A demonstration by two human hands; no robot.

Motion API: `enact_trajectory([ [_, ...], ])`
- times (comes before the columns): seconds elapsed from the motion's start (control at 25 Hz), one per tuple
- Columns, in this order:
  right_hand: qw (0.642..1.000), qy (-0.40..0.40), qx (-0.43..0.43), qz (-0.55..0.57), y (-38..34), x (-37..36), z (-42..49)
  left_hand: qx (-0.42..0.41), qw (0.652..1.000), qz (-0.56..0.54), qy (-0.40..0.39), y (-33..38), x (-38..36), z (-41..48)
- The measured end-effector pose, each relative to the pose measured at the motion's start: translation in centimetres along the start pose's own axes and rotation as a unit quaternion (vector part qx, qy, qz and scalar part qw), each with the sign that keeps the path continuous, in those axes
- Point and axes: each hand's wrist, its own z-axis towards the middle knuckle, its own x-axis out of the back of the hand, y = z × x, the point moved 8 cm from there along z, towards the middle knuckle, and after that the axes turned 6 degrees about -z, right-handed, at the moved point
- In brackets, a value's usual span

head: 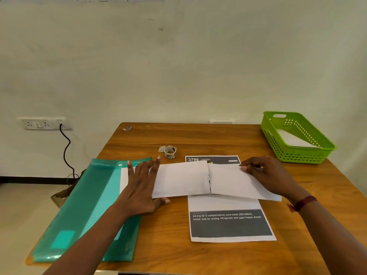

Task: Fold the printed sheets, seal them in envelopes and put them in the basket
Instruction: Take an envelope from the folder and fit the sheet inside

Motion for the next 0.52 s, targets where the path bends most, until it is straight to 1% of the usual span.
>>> enact_trajectory([
  [0.16, 0.998, 0.017, 0.041, -0.048, -1.3, -0.6, 1.1, -0.003, 1.000, 0.008, -0.007, 1.0, -0.4, 0.2],
  [0.32, 0.994, 0.023, 0.017, -0.101, -1.7, -2.8, 2.1, 0.000, 1.000, 0.006, -0.006, 2.0, -1.2, 0.9],
  [0.36, 0.993, 0.035, 0.018, -0.109, -1.9, -3.2, 2.2, 0.001, 1.000, 0.008, -0.007, 2.1, -1.4, 1.0],
  [0.4, 0.991, 0.061, 0.023, -0.113, -2.2, -3.4, 2.3, 0.003, 1.000, 0.011, -0.010, 2.2, -1.6, 1.1],
  [0.44, 0.988, 0.107, 0.023, -0.107, -2.3, -3.1, 2.1, 0.007, 1.000, 0.014, -0.012, 2.2, -1.8, 1.2],
  [0.48, 0.982, 0.170, 0.008, -0.085, -1.7, -2.6, 1.6, 0.013, 1.000, 0.015, -0.010, 2.0, -1.8, 1.4],
  [0.52, 0.970, 0.237, -0.027, -0.043, -0.7, -1.9, 0.8, 0.021, 1.000, 0.014, -0.005, 1.8, -1.9, 1.4],
])
